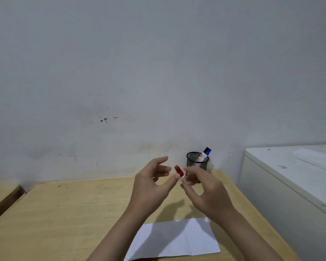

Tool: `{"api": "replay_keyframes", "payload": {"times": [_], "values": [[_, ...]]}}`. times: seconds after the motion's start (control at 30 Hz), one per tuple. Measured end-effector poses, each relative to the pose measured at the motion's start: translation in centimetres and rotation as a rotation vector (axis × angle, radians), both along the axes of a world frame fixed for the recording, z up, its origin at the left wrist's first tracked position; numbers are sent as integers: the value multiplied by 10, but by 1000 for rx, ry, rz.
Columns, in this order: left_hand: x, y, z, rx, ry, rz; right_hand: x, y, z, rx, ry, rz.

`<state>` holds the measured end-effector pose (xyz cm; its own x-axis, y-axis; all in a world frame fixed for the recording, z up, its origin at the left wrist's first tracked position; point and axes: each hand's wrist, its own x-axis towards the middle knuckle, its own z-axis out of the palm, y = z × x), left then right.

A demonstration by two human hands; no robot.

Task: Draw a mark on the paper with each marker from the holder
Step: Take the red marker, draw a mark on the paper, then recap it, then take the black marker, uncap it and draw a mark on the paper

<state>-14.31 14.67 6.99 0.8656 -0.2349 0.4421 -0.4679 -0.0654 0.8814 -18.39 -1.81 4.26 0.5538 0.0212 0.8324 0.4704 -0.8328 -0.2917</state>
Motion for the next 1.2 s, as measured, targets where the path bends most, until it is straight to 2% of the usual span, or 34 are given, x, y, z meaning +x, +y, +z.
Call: {"api": "replay_keyframes", "payload": {"times": [0.1, 0.23, 0.4, 0.63, 0.77, 0.97, 1.2], "values": [[25, -22, -4, 189, -79, 52, 9, -27, 12, 249, -53, -50], [66, -62, -13, 312, -95, 71, 30, -68, 38, 470, -157, -132], [112, -113, -28, 442, -112, 59, 77, -101, 46, 620, -233, -215], [150, -151, -51, 568, -162, 98, 137, -123, -4, 564, 48, -349], [157, -155, -59, 536, -189, 149, 151, -132, -25, 558, 253, -411], [161, -154, -57, 539, -174, 131, 169, -135, -12, 479, 341, -664], [157, -153, -57, 508, -186, 122, 188, -131, -5, 230, 457, -721]]}}
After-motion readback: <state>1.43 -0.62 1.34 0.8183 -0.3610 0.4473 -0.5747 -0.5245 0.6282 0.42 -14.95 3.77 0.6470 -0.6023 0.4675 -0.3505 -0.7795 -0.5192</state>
